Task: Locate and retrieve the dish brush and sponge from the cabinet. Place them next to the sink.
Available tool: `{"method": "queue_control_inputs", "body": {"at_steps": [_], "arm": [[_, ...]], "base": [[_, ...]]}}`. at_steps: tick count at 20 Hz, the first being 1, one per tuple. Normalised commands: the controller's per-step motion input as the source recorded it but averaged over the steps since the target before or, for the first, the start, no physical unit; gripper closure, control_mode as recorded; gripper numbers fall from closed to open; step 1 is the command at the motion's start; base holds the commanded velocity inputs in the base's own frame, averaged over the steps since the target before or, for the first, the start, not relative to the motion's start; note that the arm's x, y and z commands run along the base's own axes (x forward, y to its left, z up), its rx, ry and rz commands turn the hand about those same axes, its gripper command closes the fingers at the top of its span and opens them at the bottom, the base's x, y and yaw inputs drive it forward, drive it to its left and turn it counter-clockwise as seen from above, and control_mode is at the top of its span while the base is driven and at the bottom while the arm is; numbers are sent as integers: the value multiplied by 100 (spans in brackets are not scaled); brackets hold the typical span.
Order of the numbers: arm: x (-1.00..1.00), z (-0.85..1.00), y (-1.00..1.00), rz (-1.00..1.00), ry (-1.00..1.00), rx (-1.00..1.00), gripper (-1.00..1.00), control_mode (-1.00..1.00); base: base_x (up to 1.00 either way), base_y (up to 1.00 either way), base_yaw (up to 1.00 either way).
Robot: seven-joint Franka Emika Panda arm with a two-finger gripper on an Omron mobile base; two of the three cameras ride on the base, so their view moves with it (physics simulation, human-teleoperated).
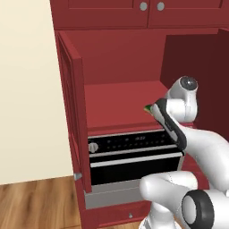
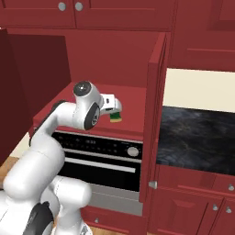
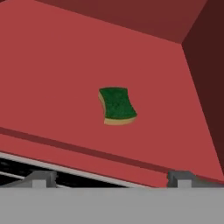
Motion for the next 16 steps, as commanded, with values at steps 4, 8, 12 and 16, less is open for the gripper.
{"method": "queue_control_inputs", "body": {"at_steps": [4,8,12,16], "arm": [[41,-14,1,0,-2,0,-100,-100],[43,-21,2,0,-4,0,-100,-100],[49,-25,0,0,-1,0,-100,-100],[57,-13,0,0,4,-1,-100,-100]], "base": [[0,0,0],[0,0,0],[0,0,0],[0,0,0]]}}
